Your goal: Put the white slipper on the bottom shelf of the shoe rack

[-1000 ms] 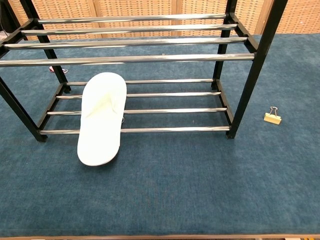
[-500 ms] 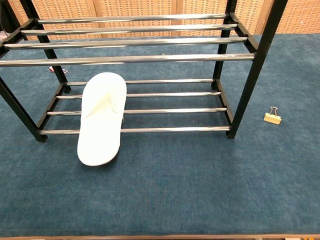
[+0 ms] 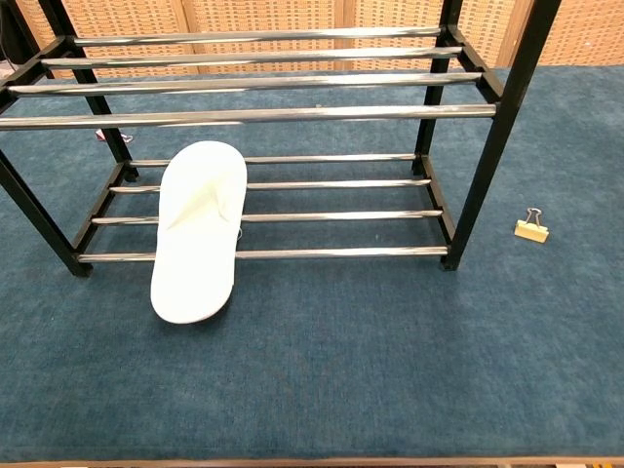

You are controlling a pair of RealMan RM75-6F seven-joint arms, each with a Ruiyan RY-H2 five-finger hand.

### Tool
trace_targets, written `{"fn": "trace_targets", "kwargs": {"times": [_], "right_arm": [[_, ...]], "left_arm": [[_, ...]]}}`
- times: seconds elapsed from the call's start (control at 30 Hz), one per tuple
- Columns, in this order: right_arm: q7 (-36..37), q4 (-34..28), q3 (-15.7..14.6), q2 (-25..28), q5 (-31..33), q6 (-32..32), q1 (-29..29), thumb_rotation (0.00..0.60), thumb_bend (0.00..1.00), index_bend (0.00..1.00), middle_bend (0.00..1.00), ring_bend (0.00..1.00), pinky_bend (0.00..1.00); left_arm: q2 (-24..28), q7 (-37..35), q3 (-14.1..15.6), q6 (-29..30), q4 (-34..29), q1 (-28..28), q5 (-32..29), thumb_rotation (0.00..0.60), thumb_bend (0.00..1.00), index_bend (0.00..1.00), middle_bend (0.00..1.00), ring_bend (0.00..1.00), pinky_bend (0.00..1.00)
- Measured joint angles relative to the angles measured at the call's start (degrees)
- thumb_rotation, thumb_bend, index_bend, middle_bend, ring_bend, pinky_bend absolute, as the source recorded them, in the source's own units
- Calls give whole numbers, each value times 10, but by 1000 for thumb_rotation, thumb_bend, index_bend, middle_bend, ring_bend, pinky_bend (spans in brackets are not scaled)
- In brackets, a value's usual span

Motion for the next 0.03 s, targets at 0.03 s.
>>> {"fn": "trace_targets", "kwargs": {"times": [0.03], "right_arm": [[0,0,0,0,0,0,0,600,0,0,0,0,0]], "left_arm": [[0,7,-1,1,-3,2,0,600,0,0,0,0,0]]}}
